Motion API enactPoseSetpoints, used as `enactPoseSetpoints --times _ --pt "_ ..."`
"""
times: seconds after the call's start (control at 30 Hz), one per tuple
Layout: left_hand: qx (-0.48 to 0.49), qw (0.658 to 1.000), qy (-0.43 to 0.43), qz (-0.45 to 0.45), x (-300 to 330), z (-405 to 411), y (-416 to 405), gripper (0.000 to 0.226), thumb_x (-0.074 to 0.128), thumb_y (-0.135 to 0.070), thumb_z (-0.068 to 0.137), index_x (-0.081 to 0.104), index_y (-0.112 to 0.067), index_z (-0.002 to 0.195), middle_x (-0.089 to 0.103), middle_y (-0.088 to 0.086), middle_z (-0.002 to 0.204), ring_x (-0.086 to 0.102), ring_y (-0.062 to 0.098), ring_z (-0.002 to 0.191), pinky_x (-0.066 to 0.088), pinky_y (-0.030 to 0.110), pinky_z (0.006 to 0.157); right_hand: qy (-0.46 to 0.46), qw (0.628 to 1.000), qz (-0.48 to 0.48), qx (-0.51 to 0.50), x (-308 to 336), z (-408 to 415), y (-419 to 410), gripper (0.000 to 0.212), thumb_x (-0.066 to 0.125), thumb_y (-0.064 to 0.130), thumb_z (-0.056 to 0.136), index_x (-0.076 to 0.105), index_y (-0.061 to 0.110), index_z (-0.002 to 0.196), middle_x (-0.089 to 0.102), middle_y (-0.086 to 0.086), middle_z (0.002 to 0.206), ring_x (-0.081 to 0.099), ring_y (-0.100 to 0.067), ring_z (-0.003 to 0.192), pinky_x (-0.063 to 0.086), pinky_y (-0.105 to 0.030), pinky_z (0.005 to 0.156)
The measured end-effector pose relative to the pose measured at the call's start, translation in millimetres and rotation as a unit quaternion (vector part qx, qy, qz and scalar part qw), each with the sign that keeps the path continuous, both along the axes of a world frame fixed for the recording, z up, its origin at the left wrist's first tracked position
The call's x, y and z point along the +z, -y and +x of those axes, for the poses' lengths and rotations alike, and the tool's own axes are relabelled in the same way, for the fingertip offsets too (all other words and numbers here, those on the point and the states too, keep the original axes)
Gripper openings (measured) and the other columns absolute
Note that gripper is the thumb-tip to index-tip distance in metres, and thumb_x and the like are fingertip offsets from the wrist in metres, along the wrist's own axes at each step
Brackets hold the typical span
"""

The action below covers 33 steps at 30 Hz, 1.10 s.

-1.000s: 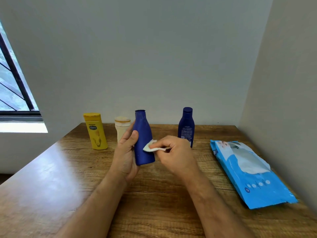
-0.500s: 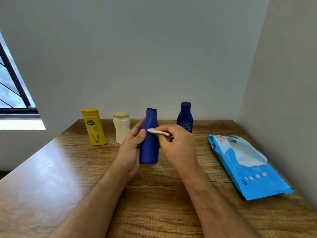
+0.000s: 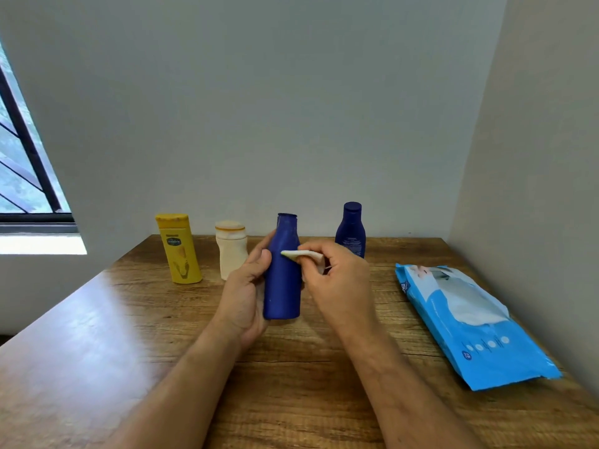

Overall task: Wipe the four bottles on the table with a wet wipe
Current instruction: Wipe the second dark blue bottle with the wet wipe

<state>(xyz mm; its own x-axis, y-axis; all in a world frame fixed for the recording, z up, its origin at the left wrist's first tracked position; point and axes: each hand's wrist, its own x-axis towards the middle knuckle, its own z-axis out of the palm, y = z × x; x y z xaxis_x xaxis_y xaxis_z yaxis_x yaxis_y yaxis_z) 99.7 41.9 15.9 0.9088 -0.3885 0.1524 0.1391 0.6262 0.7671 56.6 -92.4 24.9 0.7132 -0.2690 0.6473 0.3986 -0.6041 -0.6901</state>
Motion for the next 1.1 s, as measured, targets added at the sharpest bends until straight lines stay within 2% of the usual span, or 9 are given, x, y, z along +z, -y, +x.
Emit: enactPoseSetpoints --times 0.1,0.2,0.3,0.43,0.57,0.7,0.83,0.97,1.1 --pt "-0.018 1.000 0.002 0.016 -1.5 -0.2 2.0 0.047 0.054 -0.027 0.089 0.061 -0.020 0.135 0.070 0.013 0.124 0.070 0.026 0.099 0.056 0.048 0.088 0.047 0.998 0.033 -0.029 2.0 -0.8 0.7 0.011 0.069 0.023 0.093 0.071 0.025 0.104 0.064 0.018 0.089 0.062 0.000 0.085 0.051 -0.011 0.070" --pt "-0.010 1.000 0.014 0.023 -2.8 0.8 3.5 0.047 0.055 -0.027 0.088 0.062 -0.019 0.134 0.071 0.013 0.122 0.071 0.024 0.096 0.060 0.043 0.079 0.059 0.998 0.003 -0.012 0.7 0.9 1.8 0.015 0.069 0.021 0.093 0.074 0.026 0.107 0.066 0.018 0.096 0.062 -0.001 0.091 0.053 -0.012 0.074" --pt "0.024 1.000 0.011 0.006 -1.8 2.3 2.0 0.047 0.054 -0.026 0.088 0.061 -0.019 0.134 0.072 0.013 0.122 0.069 0.025 0.100 0.056 0.045 0.090 -0.007 0.996 -0.080 0.041 -1.5 1.3 3.2 0.016 0.070 0.023 0.091 0.076 0.027 0.105 0.066 0.015 0.097 0.061 -0.001 0.088 0.055 -0.016 0.077" --pt "0.072 0.997 0.016 0.001 -0.9 7.7 -1.3 0.036 0.047 -0.023 0.099 0.062 -0.020 0.132 0.076 0.010 0.108 0.068 0.026 0.093 0.054 0.046 0.090 -0.063 0.980 -0.170 0.087 -3.7 -0.9 -2.5 0.017 0.066 0.026 0.090 0.077 0.029 0.103 0.065 0.013 0.094 0.061 -0.004 0.083 0.056 -0.025 0.076" --pt "0.050 0.998 0.033 0.020 1.0 2.4 -0.9 0.047 0.052 -0.026 0.091 0.059 -0.018 0.136 0.072 0.011 0.121 0.070 0.023 0.099 0.059 0.040 0.087 -0.021 0.994 -0.090 0.051 1.7 0.4 -3.6 0.014 0.067 0.020 0.092 0.077 0.025 0.101 0.069 0.010 0.093 0.063 -0.003 0.081 0.055 -0.020 0.074" --pt "0.015 0.998 0.043 0.034 -1.3 -4.6 -2.3 0.037 0.045 -0.024 0.102 0.059 -0.020 0.136 0.070 0.009 0.127 0.071 0.023 0.099 0.058 0.046 0.087 0.031 0.999 0.029 0.016 3.1 -2.8 -0.7 0.008 0.069 0.022 0.093 0.072 0.023 0.101 0.068 0.013 0.087 0.064 0.002 0.077 0.051 -0.010 0.061" --pt "0.026 0.999 0.043 0.022 -1.5 -4.7 -5.7 0.036 0.043 -0.022 0.104 0.059 -0.020 0.136 0.072 0.008 0.121 0.070 0.022 0.097 0.057 0.042 0.088 -0.025 0.998 -0.008 0.063 2.6 -5.9 0.6 0.008 0.072 0.021 0.090 0.075 0.025 0.096 0.070 0.012 0.087 0.064 -0.002 0.078 0.054 -0.014 0.065" --pt "0.064 0.997 0.043 0.028 -1.4 2.2 -12.1 0.036 0.041 -0.022 0.105 0.059 -0.021 0.136 0.072 0.008 0.115 0.067 0.023 0.096 0.055 0.043 0.088 -0.096 0.978 -0.140 0.119 -3.2 -7.8 -7.2 0.010 0.071 0.021 0.089 0.077 0.026 0.095 0.072 0.012 0.088 0.065 -0.002 0.080 0.056 -0.018 0.074" --pt "0.027 0.997 0.054 0.057 -1.4 -2.8 -8.8 0.036 0.042 -0.018 0.103 0.061 -0.019 0.134 0.072 0.009 0.120 0.070 0.022 0.097 0.057 0.040 0.085 -0.037 0.996 -0.045 0.065 2.3 -7.0 -7.5 0.006 0.070 0.023 0.091 0.075 0.023 0.096 0.068 0.011 0.084 0.063 -0.003 0.074 0.053 -0.015 0.065"
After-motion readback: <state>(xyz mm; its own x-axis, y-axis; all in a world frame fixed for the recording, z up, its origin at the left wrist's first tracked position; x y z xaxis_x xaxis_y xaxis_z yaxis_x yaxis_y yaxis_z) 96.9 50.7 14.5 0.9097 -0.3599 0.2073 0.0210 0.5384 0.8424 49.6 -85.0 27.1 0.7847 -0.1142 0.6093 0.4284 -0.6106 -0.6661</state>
